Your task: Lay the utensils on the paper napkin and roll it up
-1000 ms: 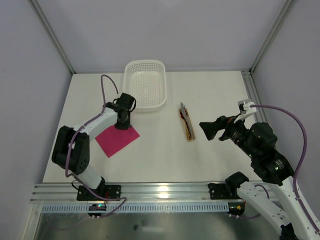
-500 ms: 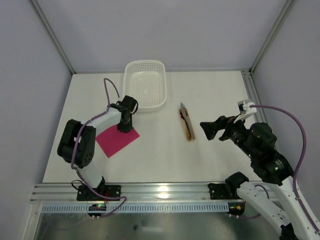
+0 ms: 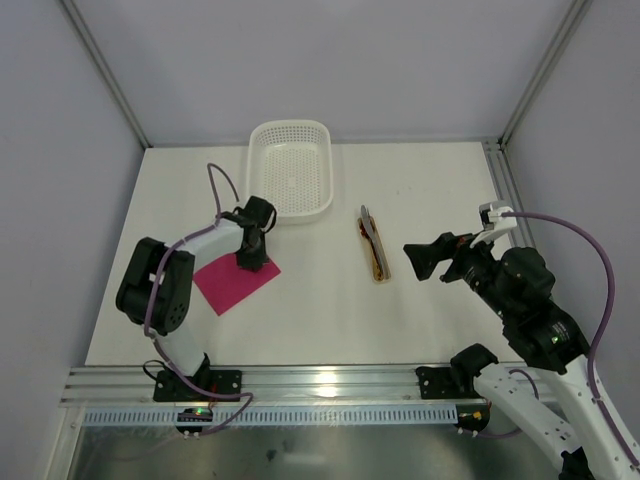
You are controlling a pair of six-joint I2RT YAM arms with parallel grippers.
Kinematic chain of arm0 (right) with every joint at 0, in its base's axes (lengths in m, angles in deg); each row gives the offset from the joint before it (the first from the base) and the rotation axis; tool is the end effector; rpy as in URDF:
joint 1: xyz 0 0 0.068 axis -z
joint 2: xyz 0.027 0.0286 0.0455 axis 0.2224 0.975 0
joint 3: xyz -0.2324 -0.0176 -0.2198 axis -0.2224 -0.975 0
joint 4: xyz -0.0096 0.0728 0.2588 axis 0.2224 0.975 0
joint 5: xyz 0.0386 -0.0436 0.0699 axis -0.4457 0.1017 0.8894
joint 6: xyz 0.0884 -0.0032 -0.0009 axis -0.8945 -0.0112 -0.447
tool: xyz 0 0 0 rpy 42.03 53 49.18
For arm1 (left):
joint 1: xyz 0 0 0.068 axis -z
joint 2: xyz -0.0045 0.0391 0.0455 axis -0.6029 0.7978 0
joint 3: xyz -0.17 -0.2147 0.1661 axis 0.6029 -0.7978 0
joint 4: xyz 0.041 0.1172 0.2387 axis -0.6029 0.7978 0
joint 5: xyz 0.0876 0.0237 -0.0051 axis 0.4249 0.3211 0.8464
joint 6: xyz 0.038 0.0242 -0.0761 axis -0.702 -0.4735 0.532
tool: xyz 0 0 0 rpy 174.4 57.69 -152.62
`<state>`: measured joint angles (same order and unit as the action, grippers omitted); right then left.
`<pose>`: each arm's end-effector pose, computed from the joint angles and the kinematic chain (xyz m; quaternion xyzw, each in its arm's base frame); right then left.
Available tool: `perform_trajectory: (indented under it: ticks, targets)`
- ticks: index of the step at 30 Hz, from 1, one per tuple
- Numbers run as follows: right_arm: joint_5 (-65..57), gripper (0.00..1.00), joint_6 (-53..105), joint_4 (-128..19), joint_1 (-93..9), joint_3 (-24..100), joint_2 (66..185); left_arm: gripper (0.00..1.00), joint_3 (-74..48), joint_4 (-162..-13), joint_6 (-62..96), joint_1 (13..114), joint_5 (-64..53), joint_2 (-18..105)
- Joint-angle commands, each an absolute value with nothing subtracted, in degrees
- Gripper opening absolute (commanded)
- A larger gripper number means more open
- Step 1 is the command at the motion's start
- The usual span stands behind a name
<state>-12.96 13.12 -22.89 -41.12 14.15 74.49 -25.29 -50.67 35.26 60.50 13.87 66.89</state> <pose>0.0984 0.0516 0.3924 -0.0519 0.7656 0.2560 0.5878 0.3234 -0.1234 0.1651 -0.0712 0.9826 0.0232 0.1698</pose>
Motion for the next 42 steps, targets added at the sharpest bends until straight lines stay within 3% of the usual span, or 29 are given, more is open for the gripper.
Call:
perform_trajectory:
  ticks: [1, 22, 35, 42]
  targets:
    - [-14.05, 1.00, 13.51, -23.72, -40.98, 14.44, 73.98, 0.00, -26.78, -53.17, 37.16, 61.42, 10.96, 65.85]
    - [-15.10, 1.00, 12.72, -21.44, -40.98, 14.62, 71.26, 0.00, -21.25, -56.51, 49.38, 79.26, 6.48, 69.80]
    - [-16.51, 1.00, 12.63, -19.59, -40.98, 13.74, 69.41, 0.02, -10.97, -61.34, 54.21, 79.97, -2.83, 78.15]
    - [-16.69, 1.00, 12.37, -19.15, -40.98, 14.00, 69.76, 0.04, -6.83, -57.93, 52.29, 79.97, -1.18, 73.69]
